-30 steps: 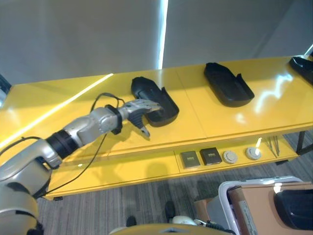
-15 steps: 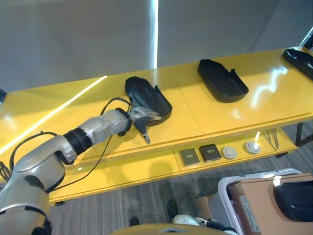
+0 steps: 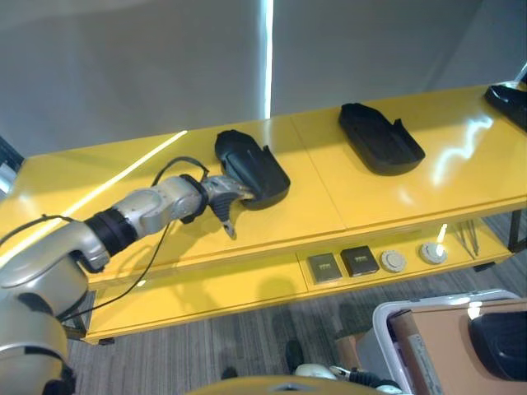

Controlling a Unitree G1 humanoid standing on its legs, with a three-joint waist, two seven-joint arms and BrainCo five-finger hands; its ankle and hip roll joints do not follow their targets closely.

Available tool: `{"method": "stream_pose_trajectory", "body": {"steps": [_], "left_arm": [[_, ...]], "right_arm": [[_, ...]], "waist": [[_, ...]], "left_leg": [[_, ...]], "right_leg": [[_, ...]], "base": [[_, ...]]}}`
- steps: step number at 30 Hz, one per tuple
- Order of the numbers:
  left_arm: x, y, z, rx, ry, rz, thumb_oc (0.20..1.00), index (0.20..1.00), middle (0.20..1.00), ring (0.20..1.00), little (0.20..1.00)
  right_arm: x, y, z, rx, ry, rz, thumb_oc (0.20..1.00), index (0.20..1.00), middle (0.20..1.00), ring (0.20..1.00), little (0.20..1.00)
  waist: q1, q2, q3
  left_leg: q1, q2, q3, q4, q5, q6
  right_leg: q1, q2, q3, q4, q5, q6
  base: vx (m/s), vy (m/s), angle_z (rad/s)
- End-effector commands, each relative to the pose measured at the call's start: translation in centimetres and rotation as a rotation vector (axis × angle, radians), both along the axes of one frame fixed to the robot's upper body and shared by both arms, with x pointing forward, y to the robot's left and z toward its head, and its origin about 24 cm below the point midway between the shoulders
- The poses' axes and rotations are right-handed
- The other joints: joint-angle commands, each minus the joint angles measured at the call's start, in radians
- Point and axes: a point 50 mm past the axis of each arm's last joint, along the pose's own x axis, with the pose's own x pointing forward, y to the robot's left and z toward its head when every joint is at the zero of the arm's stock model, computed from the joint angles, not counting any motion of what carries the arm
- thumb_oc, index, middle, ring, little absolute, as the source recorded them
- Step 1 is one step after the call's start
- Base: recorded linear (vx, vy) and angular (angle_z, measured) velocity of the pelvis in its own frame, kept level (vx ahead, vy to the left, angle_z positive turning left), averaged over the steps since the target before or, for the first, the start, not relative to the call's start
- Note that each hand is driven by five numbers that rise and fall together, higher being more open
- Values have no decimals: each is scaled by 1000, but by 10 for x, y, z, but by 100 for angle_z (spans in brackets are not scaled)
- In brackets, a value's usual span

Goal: Move parts from the plastic box to the shelf.

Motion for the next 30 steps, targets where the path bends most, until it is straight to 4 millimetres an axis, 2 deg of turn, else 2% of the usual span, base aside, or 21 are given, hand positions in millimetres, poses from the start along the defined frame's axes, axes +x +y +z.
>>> {"method": "stream_pose_trajectory", "body": {"steps": [1, 7, 9, 12, 13, 14, 21, 29, 30], "left_arm": [[20, 20, 47, 93, -147, 58, 1000, 1000, 1000, 1000, 1000], [13, 30, 24, 125, -84, 77, 1000, 1000, 1000, 1000, 1000], [11, 37, -1, 114, -33, 123, 1000, 1000, 1000, 1000, 1000], [11, 39, -7, 114, -20, 142, 1000, 1000, 1000, 1000, 1000], [10, 45, -21, 131, 6, 177, 1000, 1000, 1000, 1000, 1000], [10, 46, -24, 134, 12, 188, 1000, 1000, 1000, 1000, 1000], [9, 63, -18, 179, 5, 215, 1000, 1000, 1000, 1000, 1000], [1, 86, 1, 227, -9, 231, 1000, 1000, 1000, 1000, 1000], [0, 89, 10, 243, -27, 229, 1000, 1000, 1000, 1000, 1000]], "right_arm": [[-7, 17, -5, 56, 49, 47, 1000, 1000, 1000, 1000, 1000], [-3, 16, -4, 53, 41, 61, 1000, 1000, 1000, 1000, 1000], [2, 18, -4, 56, 21, 65, 1000, 1000, 1000, 1000, 1000], [3, 17, -3, 52, 21, 65, 1000, 1000, 1000, 1000, 1000], [5, 15, -3, 45, 17, 75, 1000, 1000, 1000, 1000, 1000], [6, 14, -2, 42, 17, 74, 1000, 1000, 1000, 1000, 1000], [1, 8, -2, 31, 40, 84, 1000, 1000, 1000, 1000, 1000], [-4, 11, -4, 47, 60, 99, 1000, 1000, 1000, 1000, 1000], [-5, 11, -4, 49, 63, 98, 1000, 1000, 1000, 1000, 1000]], "waist": [[0, -22, 11], [-1, -22, 17], [-5, -23, 25], [-7, -22, 28], [-11, -21, 39], [-12, -21, 42], [-7, -11, 47], [1, -9, 40], [4, -8, 39]], "left_leg": [[-49, 76, -23, -9, -18, -54], [-54, 74, -21, -9, -11, -52], [-58, 74, -19, -9, -11, -51], [-59, 73, -18, -9, -12, -51], [-64, 73, -15, -9, -11, -49], [-61, 74, -14, -9, -20, -50], [-67, 75, -5, -9, -18, -48], [-60, 74, -4, -9, -19, -50], [-57, 74, -7, -9, -21, -50]], "right_leg": [[97, -73, -13, 4, -139, 100], [90, -74, -12, 4, -130, 99], [83, -74, -9, 4, -130, 96], [81, -75, -7, 4, -129, 96], [73, -76, -3, 4, -125, 96], [74, -76, -2, 4, -132, 97], [65, -75, 2, 4, -128, 99], [75, -75, -1, 4, -132, 98], [78, -75, 0, 4, -134, 98]], "base": [[0, 0, 0], [-13, 1, 0], [-25, 4, 0], [-15, 11, -7], [-3, 11, -6], [-14, 13, -4], [-3, 4, -6], [12, -1, 0], [0, 0, 0]]}}
